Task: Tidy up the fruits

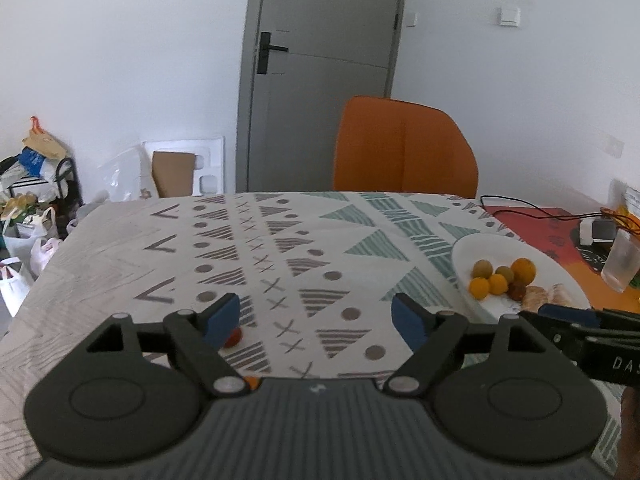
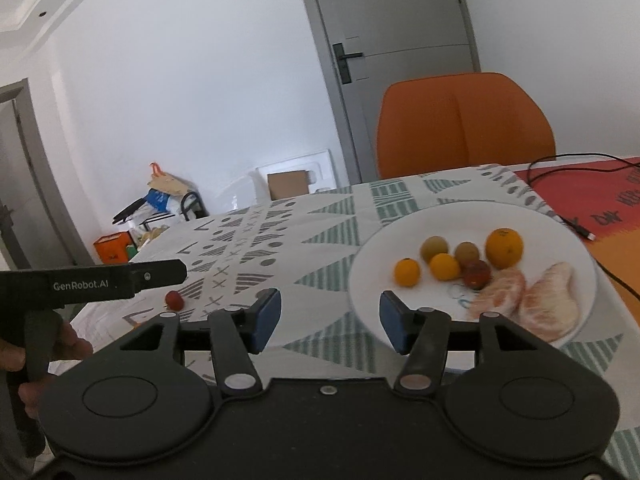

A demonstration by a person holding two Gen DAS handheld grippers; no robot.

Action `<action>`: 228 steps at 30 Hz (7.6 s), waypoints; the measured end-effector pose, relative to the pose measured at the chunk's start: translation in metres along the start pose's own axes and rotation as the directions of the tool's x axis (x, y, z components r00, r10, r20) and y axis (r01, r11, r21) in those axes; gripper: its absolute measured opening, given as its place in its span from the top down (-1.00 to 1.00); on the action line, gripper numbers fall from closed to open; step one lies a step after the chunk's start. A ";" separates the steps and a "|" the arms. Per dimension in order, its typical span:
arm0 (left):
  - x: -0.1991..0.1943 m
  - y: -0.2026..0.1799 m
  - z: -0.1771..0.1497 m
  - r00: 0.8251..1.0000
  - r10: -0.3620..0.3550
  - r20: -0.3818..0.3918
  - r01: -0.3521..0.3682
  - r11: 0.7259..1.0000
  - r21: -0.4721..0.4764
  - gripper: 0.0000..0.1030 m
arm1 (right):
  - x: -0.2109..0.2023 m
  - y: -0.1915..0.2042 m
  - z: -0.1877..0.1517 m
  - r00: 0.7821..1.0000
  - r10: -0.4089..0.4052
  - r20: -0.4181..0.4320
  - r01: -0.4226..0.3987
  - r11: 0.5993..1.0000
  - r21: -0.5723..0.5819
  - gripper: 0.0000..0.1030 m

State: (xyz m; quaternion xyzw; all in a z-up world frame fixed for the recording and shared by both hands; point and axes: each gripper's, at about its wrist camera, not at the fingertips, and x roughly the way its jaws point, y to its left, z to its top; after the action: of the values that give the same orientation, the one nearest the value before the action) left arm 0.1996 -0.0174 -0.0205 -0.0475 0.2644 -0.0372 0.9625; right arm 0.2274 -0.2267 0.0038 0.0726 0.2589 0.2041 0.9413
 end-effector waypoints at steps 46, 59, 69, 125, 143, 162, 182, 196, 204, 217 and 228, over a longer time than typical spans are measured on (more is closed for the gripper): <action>-0.008 0.126 -0.036 0.989 0.143 -0.048 -0.150 0.956 -0.252 0.24 | 0.112 0.120 0.006 0.952 0.195 -0.237 -0.236 0.959 -0.156 -0.07; -0.022 0.161 -0.038 0.991 0.130 -0.029 -0.133 0.953 -0.273 0.24 | 0.145 0.154 0.005 0.949 0.166 -0.268 -0.222 0.955 -0.195 0.05; -0.031 0.176 -0.040 0.993 0.109 -0.035 -0.114 0.959 -0.261 0.24 | 0.147 0.166 -0.001 0.958 0.132 -0.256 -0.185 0.963 -0.194 0.58; 0.034 -0.078 0.016 0.987 -0.162 -0.017 0.162 0.986 0.025 0.24 | -0.018 -0.070 0.007 0.997 -0.072 -0.037 0.075 0.994 0.079 0.59; 0.067 -0.128 0.015 0.966 -0.243 -0.086 0.250 0.964 0.093 0.23 | -0.034 -0.105 0.007 0.991 -0.136 -0.008 0.135 0.982 0.135 0.33; 0.031 -0.100 0.018 0.986 -0.165 -0.033 0.168 0.980 0.103 -0.17 | -0.035 -0.079 0.006 0.996 -0.090 -0.002 0.090 0.991 0.102 0.32; -0.024 -0.032 0.009 1.000 0.011 0.013 -0.012 0.999 0.031 -0.72 | -0.045 -0.020 0.008 0.996 -0.081 0.031 0.078 0.992 0.097 -1.00; -0.075 0.010 0.000 0.989 0.136 0.051 -0.133 0.990 -0.044 -0.88 | -0.048 0.018 0.005 1.000 -0.008 -0.017 0.008 1.000 0.026 -1.00; -0.110 0.021 -0.006 0.983 0.165 0.079 -0.159 0.985 -0.071 -0.91 | -0.055 0.037 0.005 0.999 -0.031 -0.024 0.031 0.999 0.015 -1.00; -0.154 0.017 -0.020 0.979 0.174 0.107 -0.170 0.985 -0.044 -1.00 | -0.083 0.047 0.014 0.998 -0.060 0.011 0.061 0.996 -0.061 -1.00; -0.162 0.012 -0.045 0.988 0.135 0.079 -0.134 0.991 -0.018 -1.00 | -0.100 0.046 0.007 0.993 -0.119 -0.017 0.116 0.987 -0.113 -1.00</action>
State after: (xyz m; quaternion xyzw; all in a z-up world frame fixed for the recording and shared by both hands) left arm 0.0384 0.0072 0.0218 -0.0370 0.2283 0.0315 0.9724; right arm 0.1374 -0.2275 0.0665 0.0021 0.2619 0.1631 0.9512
